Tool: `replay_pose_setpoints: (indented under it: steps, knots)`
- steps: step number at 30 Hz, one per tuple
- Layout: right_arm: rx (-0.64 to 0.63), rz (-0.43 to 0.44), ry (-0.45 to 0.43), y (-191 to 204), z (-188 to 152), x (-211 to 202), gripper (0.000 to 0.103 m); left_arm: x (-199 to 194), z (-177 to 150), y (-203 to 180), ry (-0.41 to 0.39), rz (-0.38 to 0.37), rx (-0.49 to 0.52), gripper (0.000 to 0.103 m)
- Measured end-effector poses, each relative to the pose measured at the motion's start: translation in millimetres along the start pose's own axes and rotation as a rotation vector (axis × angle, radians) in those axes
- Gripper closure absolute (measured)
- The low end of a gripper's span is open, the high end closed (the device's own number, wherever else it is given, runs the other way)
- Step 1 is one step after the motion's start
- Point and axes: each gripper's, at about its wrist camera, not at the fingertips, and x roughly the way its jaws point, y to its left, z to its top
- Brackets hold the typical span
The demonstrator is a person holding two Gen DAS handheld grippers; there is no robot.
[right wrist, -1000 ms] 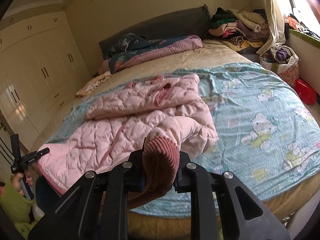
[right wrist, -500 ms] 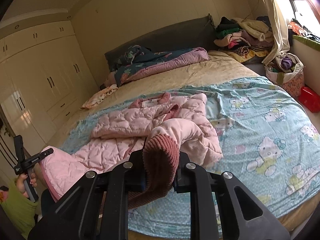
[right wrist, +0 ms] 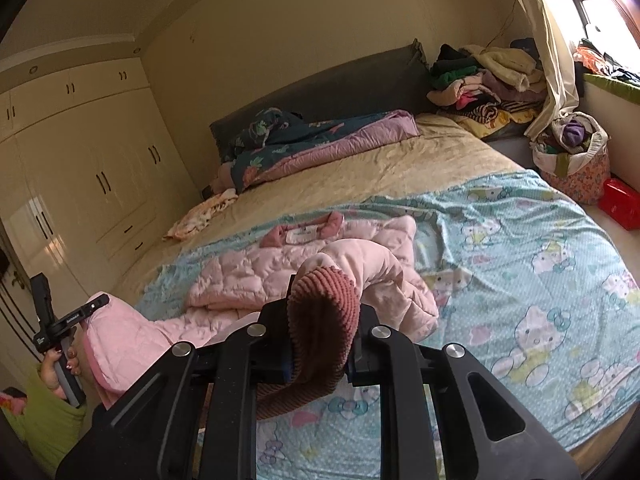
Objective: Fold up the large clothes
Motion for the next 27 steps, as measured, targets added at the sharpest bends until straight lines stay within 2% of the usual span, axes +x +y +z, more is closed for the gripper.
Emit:
replay_pose_setpoints:
  steps: [6, 14, 27]
  knots:
    - [-0.008, -0.005, -0.028, 6.5, 21.4, -2.9, 0.087, -5.2, 27.2, 1.6, -0.053, -0.014, -0.011, 0.094]
    - [0.012, -0.021, -0.06, 7.3, 41.6, -1.7, 0.087, -3.8, 49.7, 9.5, -0.085, -0.034, -0.047, 0.094]
    - [0.04, -0.067, -0.058, 8.5, 74.3, 22.1, 0.087, 15.6, 63.5, 25.9, -0.105, 0.018, -0.079, 0.093]
